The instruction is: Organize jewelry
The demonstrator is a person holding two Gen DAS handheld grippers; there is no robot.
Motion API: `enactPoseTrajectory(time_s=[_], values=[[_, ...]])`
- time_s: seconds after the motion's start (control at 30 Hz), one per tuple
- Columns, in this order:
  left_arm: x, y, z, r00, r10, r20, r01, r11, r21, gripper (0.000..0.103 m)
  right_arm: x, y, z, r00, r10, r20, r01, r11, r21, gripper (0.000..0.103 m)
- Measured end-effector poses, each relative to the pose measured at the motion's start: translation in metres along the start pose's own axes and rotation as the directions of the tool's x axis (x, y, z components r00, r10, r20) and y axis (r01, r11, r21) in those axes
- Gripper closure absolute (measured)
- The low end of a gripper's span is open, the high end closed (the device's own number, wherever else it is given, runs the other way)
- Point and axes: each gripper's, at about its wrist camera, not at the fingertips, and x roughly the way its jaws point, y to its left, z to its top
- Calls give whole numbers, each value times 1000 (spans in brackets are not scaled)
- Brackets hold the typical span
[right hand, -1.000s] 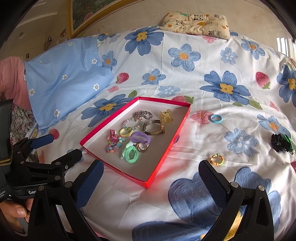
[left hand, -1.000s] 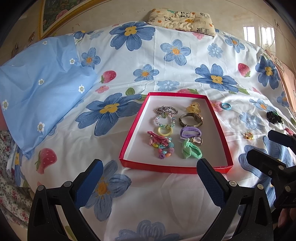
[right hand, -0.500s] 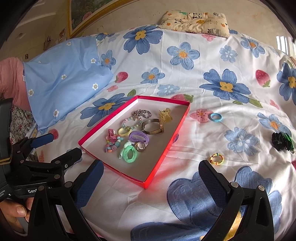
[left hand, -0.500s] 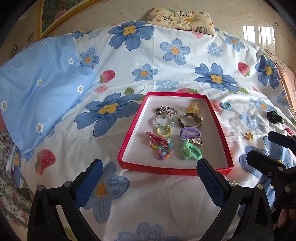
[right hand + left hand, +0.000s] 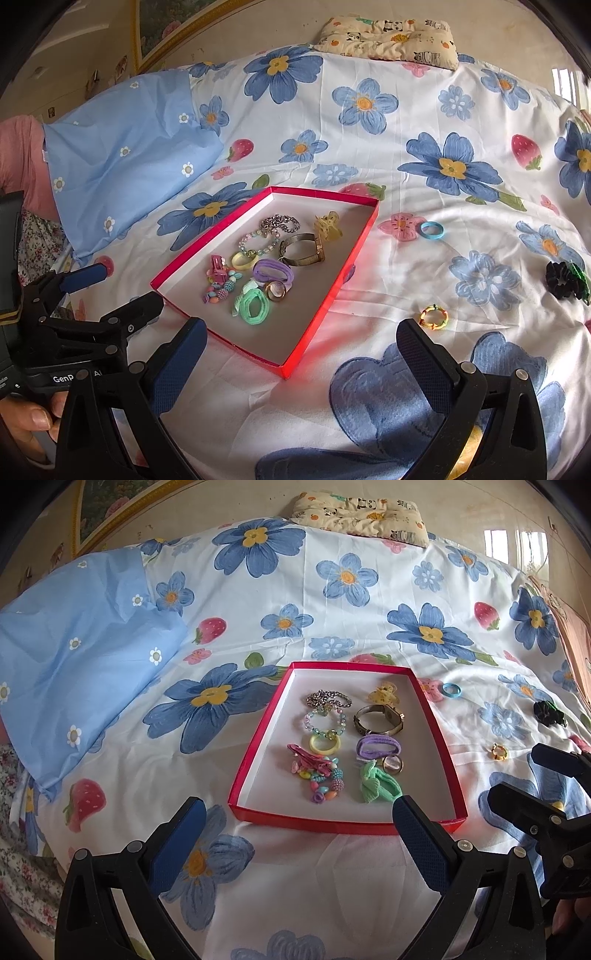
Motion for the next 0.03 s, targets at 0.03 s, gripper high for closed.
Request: enactPoseTrajectory(time_s=[0.03], values=[[1,0,1,1000,-2,-2,2,1000,0,1,1,0,1,1000,1,-2,-1,1000,0,0]])
